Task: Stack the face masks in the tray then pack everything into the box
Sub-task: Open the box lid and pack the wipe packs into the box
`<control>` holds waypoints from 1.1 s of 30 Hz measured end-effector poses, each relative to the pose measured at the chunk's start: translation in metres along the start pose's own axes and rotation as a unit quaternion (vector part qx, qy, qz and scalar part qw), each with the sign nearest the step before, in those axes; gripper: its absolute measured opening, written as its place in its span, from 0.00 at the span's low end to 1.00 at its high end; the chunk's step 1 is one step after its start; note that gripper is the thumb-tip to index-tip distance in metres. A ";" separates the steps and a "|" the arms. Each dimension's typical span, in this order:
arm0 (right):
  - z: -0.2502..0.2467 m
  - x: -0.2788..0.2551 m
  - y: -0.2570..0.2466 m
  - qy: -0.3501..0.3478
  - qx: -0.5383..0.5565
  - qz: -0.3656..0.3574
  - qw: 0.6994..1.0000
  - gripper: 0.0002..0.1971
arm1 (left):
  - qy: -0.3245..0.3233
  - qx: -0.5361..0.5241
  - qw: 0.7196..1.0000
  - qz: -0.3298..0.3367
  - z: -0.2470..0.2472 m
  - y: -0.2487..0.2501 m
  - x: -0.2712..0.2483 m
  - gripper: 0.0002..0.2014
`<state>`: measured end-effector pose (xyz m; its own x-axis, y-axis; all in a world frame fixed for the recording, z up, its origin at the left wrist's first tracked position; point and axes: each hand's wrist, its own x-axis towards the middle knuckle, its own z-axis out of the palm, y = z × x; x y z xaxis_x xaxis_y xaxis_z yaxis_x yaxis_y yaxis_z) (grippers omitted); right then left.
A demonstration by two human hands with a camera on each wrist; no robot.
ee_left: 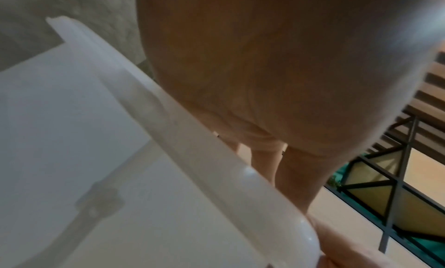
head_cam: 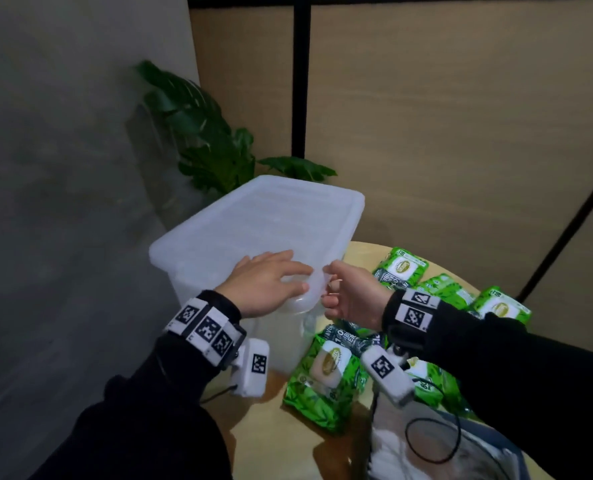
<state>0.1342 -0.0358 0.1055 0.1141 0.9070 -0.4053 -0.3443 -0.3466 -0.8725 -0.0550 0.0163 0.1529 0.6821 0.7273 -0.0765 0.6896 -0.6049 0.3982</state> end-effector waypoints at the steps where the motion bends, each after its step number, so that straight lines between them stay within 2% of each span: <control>1: -0.002 -0.001 0.000 0.008 0.007 0.000 1.000 0.07 | -0.006 0.004 1.000 0.000 0.000 0.001 0.001 0.22; 4: -0.006 -0.003 -0.003 0.018 0.010 -0.002 1.000 0.07 | -0.014 0.031 0.999 -0.004 0.000 0.005 0.004 0.23; 6: -0.007 -0.003 -0.005 0.013 -0.004 0.004 1.000 0.07 | -0.004 0.004 1.000 -0.001 -0.007 0.003 0.007 0.20; 8: -0.009 -0.003 -0.006 0.012 -0.013 0.011 1.000 0.07 | 0.074 -0.081 0.994 -0.022 -0.023 -0.012 0.013 0.16; 9: -0.014 -0.003 -0.008 0.014 -0.021 0.011 1.000 0.08 | 0.136 -0.083 0.986 -0.048 -0.035 -0.029 0.017 0.15; 10: -0.021 -0.003 -0.010 0.017 -0.030 0.009 0.999 0.09 | 0.189 -0.050 0.977 -0.085 -0.047 -0.050 0.022 0.17; 11: -0.029 -0.003 -0.013 0.022 -0.040 0.004 0.999 0.09 | 0.212 0.003 0.968 -0.133 -0.060 -0.071 0.026 0.20; 12: -0.039 -0.003 -0.016 0.032 -0.053 -0.001 0.998 0.09 | 0.201 0.050 0.960 -0.188 -0.069 -0.093 0.028 0.24; 14: -0.061 0.002 -0.023 0.078 -0.097 -0.008 0.992 0.10 | 0.119 0.081 0.953 -0.266 -0.080 -0.127 0.032 0.25; 16: -0.080 0.011 -0.027 0.129 -0.181 -0.001 0.975 0.09 | 0.074 0.070 0.953 -0.285 -0.083 -0.145 0.032 0.21; 18: -0.087 0.020 -0.029 0.127 -0.272 0.023 0.954 0.10 | 0.085 0.089 0.950 -0.286 -0.087 -0.157 0.034 0.18; 21: -0.086 0.029 -0.030 0.076 -0.377 0.067 0.921 0.15 | 0.121 0.131 0.943 -0.283 -0.097 -0.164 0.034 0.08; 23: -0.083 0.032 -0.029 0.058 -0.400 0.081 0.911 0.17 | 0.120 0.114 0.946 -0.279 -0.102 -0.164 0.032 0.06; 25: -0.079 0.033 -0.028 0.063 -0.339 0.069 0.936 0.18 | 0.139 0.078 0.944 -0.289 -0.108 -0.162 0.030 0.10; 27: -0.072 0.030 -0.027 0.079 -0.218 0.028 0.972 0.17 | 0.154 0.023 0.937 -0.312 -0.116 -0.159 0.026 0.19; 29: -0.065 0.024 -0.028 0.074 -0.155 -0.006 0.985 0.17 | 0.139 -0.132 0.931 -0.310 -0.120 -0.150 0.022 0.23; 30: -0.063 0.021 -0.028 0.066 -0.146 -0.016 0.987 0.17 | 0.122 -0.239 0.916 -0.298 -0.123 -0.144 0.021 0.24; 32: -0.063 0.018 -0.030 0.074 -0.148 -0.031 0.986 0.17 | 0.100 -0.433 0.857 -0.262 -0.130 -0.123 0.021 0.26; 33: -0.065 0.017 -0.031 0.088 -0.148 -0.035 0.985 0.15 | 0.097 -0.497 0.831 -0.231 -0.135 -0.105 0.019 0.21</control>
<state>0.2073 -0.0249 0.1081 0.2965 0.8846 -0.3599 -0.0472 -0.3628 -0.9307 -0.1472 0.1375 0.2332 0.2823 0.9045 -0.3198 0.2583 0.2494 0.9333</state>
